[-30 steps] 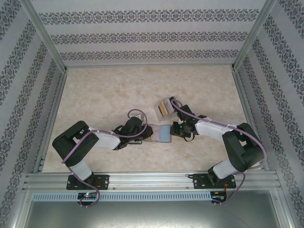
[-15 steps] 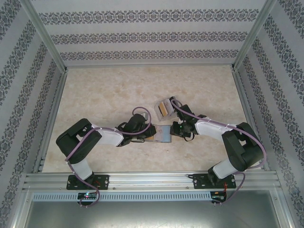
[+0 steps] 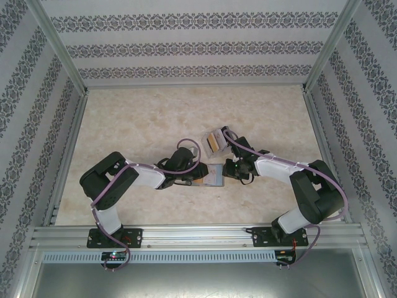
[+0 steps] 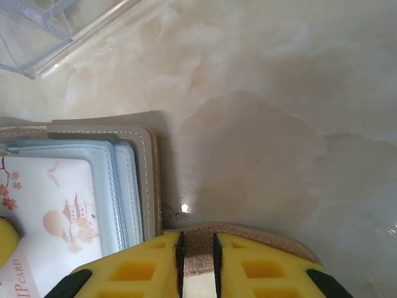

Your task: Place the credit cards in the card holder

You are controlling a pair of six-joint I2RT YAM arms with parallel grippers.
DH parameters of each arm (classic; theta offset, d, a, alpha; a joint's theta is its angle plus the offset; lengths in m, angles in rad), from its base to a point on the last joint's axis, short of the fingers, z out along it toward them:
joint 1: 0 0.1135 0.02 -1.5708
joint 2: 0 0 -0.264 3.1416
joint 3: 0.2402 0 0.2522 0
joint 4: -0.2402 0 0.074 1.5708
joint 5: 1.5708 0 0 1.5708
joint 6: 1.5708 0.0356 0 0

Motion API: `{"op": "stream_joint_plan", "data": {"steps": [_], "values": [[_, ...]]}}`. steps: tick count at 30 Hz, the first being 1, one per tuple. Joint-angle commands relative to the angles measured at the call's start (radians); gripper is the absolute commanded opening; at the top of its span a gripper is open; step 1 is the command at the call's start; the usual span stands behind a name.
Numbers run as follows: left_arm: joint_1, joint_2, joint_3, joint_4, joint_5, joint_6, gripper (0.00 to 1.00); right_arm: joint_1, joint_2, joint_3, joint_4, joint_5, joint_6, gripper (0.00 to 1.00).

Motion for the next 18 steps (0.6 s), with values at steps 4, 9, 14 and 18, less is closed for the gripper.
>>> {"op": "stream_joint_plan", "data": {"steps": [4,9,14,18], "values": [[-0.023,-0.015,-0.011,-0.099,-0.015,0.000,0.31,0.018,0.014,-0.017,0.016,-0.013,0.004,0.22],[-0.024,-0.059,-0.011,-0.173,-0.043,0.020,0.34,0.018,0.015,-0.015,0.016,-0.015,0.004,0.22],[-0.029,-0.032,0.033,-0.205,-0.020,0.033,0.32,0.021,0.019,-0.012,0.024,-0.023,0.006,0.22],[-0.045,0.008,0.084,-0.233,-0.006,0.032,0.33,0.028,0.019,-0.011,0.026,-0.027,0.011,0.21]]}}
